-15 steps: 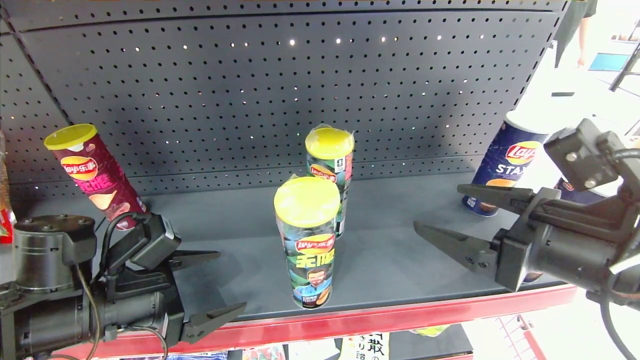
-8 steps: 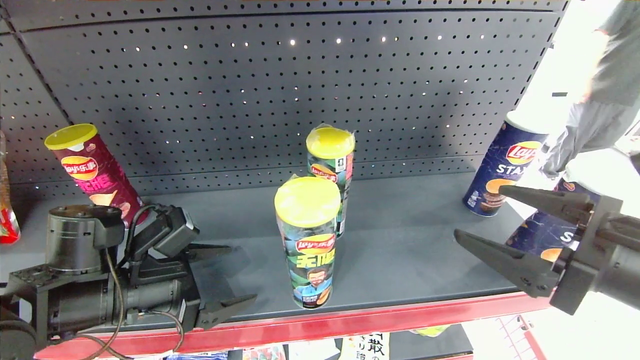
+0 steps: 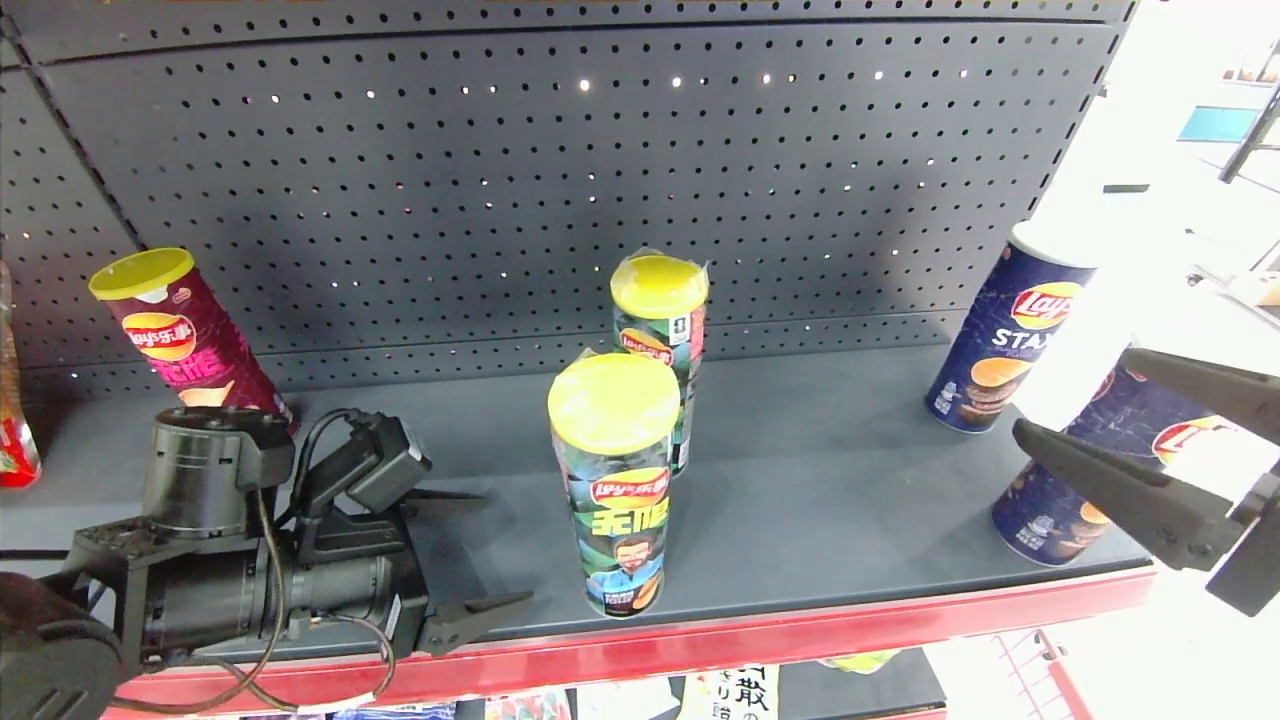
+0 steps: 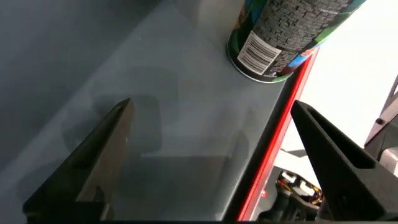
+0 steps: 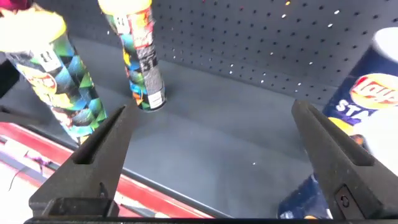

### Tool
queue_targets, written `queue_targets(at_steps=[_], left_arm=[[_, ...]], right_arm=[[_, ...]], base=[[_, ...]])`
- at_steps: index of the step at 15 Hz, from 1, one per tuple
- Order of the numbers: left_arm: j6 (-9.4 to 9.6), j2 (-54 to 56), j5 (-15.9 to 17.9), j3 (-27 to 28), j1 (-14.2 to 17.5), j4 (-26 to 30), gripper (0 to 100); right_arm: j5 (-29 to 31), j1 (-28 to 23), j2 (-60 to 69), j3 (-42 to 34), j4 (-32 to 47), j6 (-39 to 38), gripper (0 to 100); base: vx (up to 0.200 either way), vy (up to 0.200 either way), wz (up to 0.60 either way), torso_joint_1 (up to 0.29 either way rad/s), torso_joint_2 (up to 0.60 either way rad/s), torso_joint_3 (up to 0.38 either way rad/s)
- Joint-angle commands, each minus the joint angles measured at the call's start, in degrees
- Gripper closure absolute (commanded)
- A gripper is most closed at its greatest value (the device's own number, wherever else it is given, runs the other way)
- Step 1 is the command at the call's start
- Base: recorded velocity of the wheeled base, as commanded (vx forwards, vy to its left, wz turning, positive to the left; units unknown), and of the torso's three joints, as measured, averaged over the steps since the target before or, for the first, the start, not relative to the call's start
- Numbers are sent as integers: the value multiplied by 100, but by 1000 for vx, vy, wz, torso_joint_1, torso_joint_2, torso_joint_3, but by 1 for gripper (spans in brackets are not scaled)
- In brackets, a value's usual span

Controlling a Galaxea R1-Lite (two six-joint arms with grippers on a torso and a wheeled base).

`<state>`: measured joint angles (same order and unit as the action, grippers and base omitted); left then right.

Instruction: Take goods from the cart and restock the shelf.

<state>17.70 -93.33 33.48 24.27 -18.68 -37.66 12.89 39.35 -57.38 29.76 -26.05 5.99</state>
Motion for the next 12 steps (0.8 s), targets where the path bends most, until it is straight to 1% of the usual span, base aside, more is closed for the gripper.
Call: queue_targets(at_steps=[1,6,10,12], left_arm=[[-3,-177,-8,183,-48,-5,0],[-12,-528,-52,447,-295,-5,0],[-12,-730,-78,702,-303,-5,0],[-3,-783,-78,737,-303,-5,0]], right_arm=[[12,-138,166,-58,4,-1,0],[12,-261,245,-67,4,-10,0],[12,-367,280,-75,4,-18,0],[12,-367,271,-67,4,-18,0]], base=[[0,0,0,0,0,0],[0,0,0,0,0,0],[0,0,0,0,0,0],[0,0,0,0,0,0]])
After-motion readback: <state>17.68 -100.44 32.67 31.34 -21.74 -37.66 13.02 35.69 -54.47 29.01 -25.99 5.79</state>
